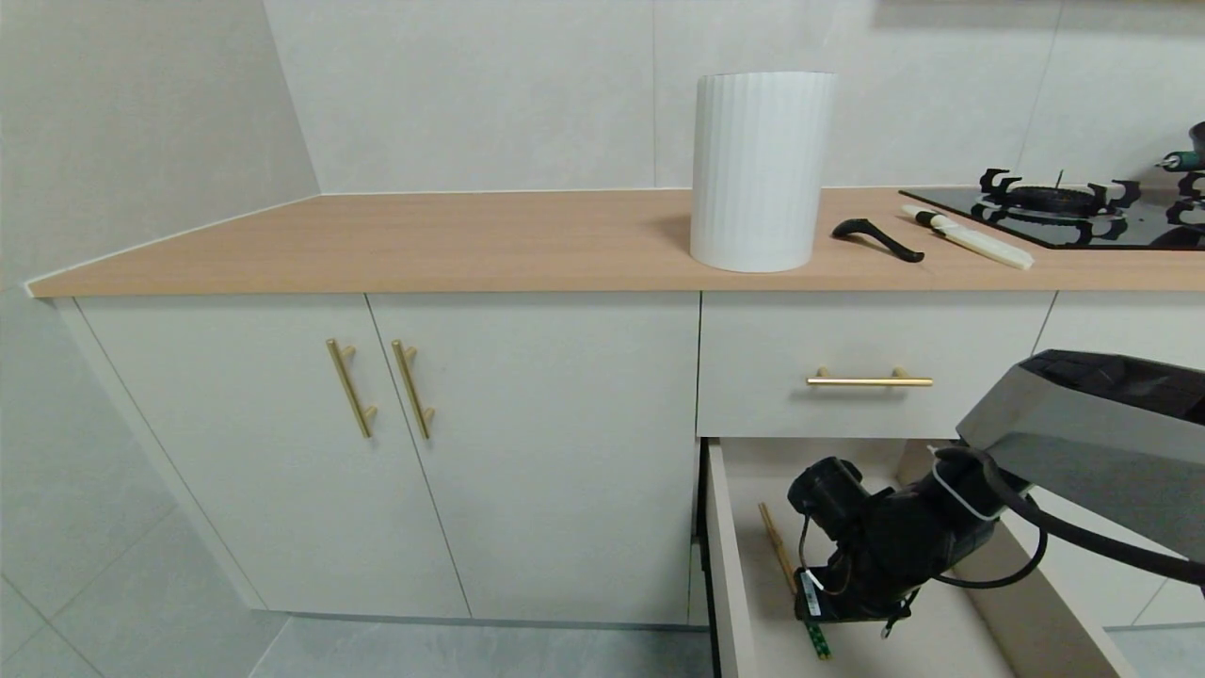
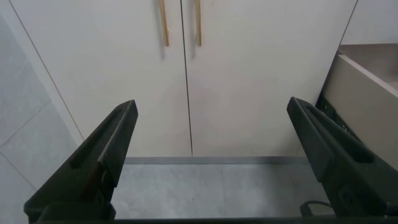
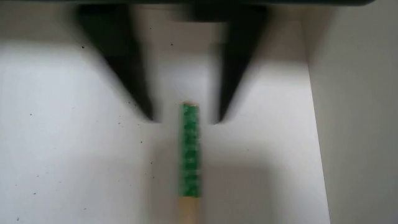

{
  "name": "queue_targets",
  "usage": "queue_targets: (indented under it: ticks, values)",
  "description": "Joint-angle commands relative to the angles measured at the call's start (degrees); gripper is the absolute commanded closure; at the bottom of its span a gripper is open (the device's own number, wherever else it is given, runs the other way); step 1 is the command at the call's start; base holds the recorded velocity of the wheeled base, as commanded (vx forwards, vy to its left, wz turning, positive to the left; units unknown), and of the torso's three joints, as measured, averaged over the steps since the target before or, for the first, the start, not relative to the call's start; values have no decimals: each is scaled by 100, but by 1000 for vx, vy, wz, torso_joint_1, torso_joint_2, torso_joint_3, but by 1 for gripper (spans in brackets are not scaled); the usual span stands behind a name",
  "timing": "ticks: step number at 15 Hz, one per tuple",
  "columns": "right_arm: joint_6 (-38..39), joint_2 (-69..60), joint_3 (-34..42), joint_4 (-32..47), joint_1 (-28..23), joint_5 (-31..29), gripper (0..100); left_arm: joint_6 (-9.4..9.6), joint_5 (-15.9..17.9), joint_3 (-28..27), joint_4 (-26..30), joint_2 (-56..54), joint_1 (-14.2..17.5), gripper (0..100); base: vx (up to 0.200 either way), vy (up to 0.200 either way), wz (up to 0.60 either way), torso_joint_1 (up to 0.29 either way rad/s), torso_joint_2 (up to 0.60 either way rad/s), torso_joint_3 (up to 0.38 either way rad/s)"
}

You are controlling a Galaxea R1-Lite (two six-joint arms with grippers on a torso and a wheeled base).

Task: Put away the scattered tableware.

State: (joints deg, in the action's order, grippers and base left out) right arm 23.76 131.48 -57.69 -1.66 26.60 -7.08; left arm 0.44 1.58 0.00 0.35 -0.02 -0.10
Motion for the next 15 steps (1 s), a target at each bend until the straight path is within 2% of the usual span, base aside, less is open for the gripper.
queue_targets:
  ticks: [1,3,9,10,11,15]
  values:
    - [6,-34,12,-1,3,5,0,0,0,0,0,2,1,0,0,0,0,0,0,0]
    - [6,-192,64,25,3,5,0,0,0,0,0,2,1,0,0,0,0,0,0,0]
    - [-100,-2486,530,271,-6,14,0,0,0,0,0,2,1,0,0,0,0,0,0,0]
    - [-205,-3216,469,746,-85,14,0,0,0,0,0,2,1,0,0,0,0,0,0,0]
    - [-354,-3629,434,886,-164,14,0,0,0,0,0,2,1,0,0,0,0,0,0,0]
    - [-697,-4429,407,1036,-559,14,0,0,0,0,0,2,1,0,0,0,0,0,0,0]
